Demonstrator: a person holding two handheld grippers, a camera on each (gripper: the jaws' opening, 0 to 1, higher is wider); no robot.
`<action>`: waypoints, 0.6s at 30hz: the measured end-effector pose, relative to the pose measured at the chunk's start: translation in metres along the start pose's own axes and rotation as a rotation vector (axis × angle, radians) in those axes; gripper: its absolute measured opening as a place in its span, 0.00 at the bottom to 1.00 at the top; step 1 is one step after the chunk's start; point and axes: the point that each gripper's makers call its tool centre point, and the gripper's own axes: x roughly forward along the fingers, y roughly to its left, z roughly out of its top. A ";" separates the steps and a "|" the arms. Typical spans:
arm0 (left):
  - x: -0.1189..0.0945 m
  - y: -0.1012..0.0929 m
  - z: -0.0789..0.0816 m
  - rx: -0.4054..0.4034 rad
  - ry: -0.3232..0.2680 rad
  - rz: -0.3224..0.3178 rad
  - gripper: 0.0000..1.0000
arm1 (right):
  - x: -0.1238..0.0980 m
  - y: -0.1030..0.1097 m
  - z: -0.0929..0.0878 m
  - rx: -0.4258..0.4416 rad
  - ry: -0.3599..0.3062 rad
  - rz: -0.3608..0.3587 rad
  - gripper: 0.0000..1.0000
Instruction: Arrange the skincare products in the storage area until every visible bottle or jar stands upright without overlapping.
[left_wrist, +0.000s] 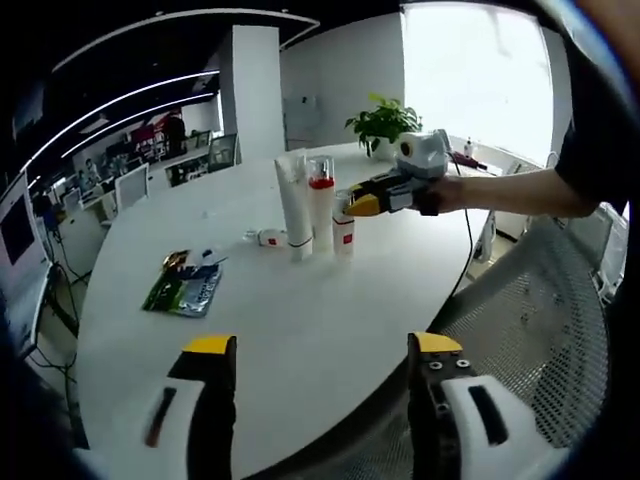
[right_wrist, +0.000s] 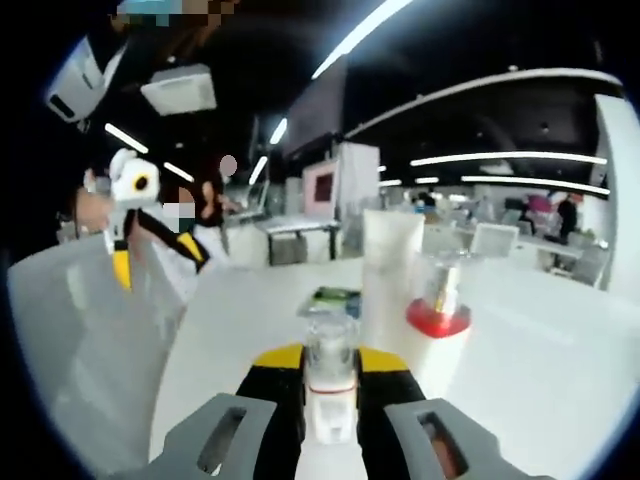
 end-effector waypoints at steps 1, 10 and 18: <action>0.000 0.000 0.000 0.004 0.002 0.003 0.65 | 0.000 0.000 -0.001 -0.005 0.003 0.003 0.10; 0.000 -0.001 -0.001 0.008 0.007 0.007 0.64 | 0.000 0.001 0.000 -0.023 -0.005 0.017 0.10; -0.001 -0.002 -0.001 0.011 0.010 0.002 0.64 | -0.001 0.007 0.000 -0.030 0.021 0.047 0.11</action>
